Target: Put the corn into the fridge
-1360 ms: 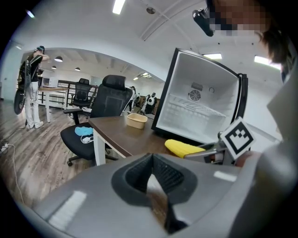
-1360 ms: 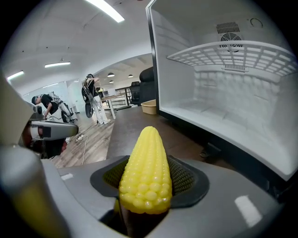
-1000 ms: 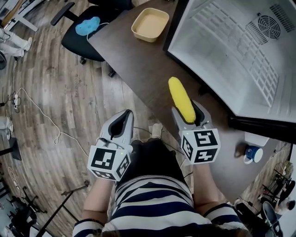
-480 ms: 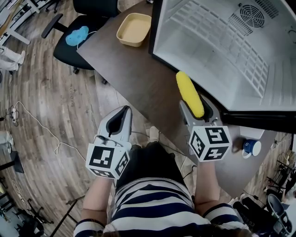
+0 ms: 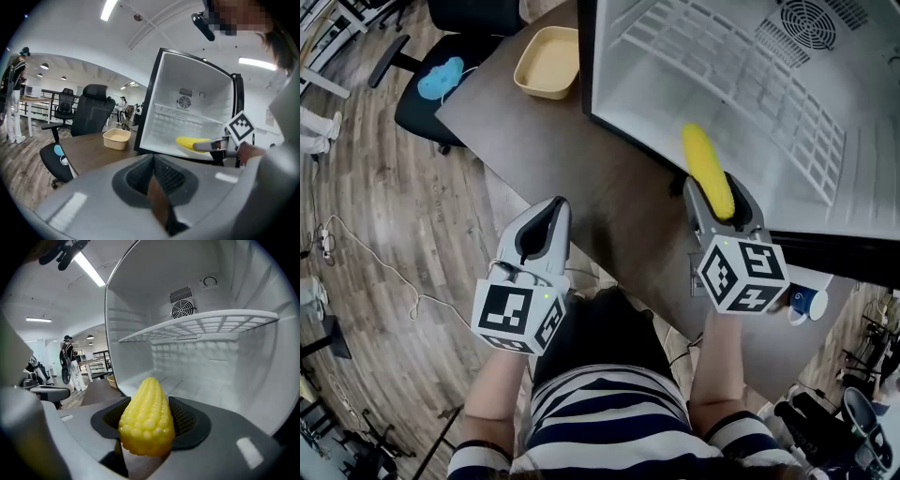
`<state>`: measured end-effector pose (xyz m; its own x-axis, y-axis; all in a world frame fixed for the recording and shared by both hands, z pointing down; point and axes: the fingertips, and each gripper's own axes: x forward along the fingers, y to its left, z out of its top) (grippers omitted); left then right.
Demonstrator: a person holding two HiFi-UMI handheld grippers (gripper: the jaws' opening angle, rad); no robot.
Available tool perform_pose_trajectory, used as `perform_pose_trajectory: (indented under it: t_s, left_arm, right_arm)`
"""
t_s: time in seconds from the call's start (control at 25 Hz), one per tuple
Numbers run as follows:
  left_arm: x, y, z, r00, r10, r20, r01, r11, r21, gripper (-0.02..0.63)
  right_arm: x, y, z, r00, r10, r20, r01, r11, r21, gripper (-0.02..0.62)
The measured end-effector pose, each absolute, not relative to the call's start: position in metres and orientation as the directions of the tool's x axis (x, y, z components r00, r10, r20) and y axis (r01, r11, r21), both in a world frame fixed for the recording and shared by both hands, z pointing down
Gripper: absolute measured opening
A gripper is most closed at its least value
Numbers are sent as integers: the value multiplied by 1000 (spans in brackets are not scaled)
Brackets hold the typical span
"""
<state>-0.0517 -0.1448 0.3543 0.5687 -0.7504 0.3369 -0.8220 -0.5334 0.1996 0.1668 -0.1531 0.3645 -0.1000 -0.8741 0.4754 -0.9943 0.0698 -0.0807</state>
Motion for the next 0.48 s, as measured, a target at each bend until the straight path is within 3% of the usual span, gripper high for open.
perform_pose_trajectory:
  t_s: [0.48]
  left_arm:
    - [-5, -192, 364, 607, -734, 304, -794, -575, 196, 0]
  right_arm:
    - [210, -191, 372, 5, -906, 423, -995, -47, -90, 256]
